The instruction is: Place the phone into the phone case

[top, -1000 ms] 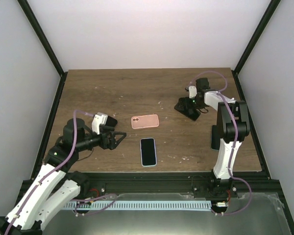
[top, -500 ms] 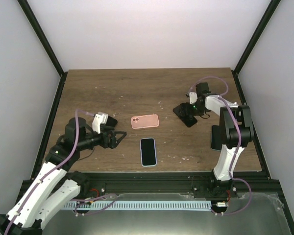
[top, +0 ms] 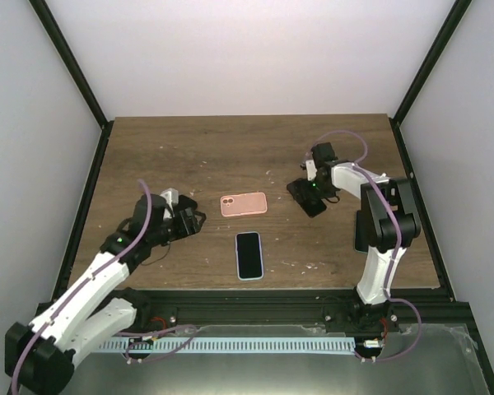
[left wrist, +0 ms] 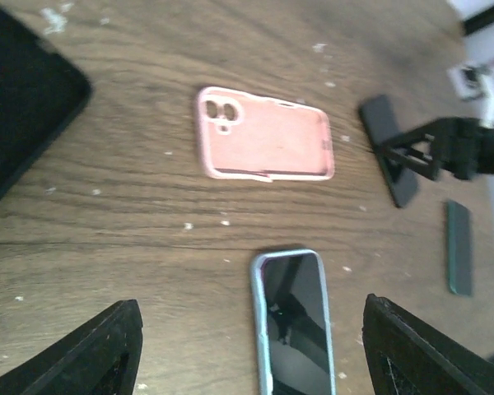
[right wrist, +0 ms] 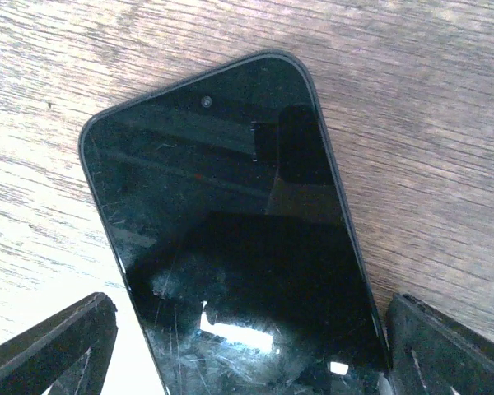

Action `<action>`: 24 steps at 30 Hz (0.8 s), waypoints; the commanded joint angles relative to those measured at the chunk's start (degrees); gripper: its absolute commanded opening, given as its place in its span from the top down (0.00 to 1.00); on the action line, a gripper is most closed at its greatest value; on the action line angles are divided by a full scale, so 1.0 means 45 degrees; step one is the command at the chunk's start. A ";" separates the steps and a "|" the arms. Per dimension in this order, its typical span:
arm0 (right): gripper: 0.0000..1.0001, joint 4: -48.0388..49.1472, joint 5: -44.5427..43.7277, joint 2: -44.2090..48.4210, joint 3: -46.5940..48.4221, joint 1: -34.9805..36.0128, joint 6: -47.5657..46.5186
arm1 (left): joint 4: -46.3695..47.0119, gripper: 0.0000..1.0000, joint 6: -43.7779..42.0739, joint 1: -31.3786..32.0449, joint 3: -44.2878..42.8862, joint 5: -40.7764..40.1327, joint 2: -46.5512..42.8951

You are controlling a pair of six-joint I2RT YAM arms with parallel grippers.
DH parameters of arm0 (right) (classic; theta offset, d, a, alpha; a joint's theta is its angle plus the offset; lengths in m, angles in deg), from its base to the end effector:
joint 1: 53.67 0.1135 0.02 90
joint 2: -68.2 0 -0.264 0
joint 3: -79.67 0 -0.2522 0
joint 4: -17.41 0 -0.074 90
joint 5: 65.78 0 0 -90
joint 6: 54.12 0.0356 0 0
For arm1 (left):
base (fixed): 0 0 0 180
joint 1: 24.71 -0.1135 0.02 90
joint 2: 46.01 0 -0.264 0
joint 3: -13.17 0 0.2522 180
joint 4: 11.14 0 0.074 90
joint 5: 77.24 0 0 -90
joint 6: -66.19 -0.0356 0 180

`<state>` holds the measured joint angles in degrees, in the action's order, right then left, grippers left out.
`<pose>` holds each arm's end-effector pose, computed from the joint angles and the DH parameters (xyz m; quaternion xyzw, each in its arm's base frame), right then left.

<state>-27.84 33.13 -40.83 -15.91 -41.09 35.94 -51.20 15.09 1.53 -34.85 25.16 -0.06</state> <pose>0.3628 0.0866 0.1556 -0.1205 0.9743 0.0952 0.1648 0.1529 -0.0839 0.2454 -0.0514 0.8933 -0.3164 0.3151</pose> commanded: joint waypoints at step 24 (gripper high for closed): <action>0.09 -0.1079 -0.1504 0.0435 -0.0476 0.1152 -0.0034 | 0.2372 0.47 -0.0380 0.0380 -0.4985 -0.1491 1.2266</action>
<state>-29.00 27.60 -39.71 -17.55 -36.74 36.40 -41.98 15.74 2.89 -54.54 19.26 52.22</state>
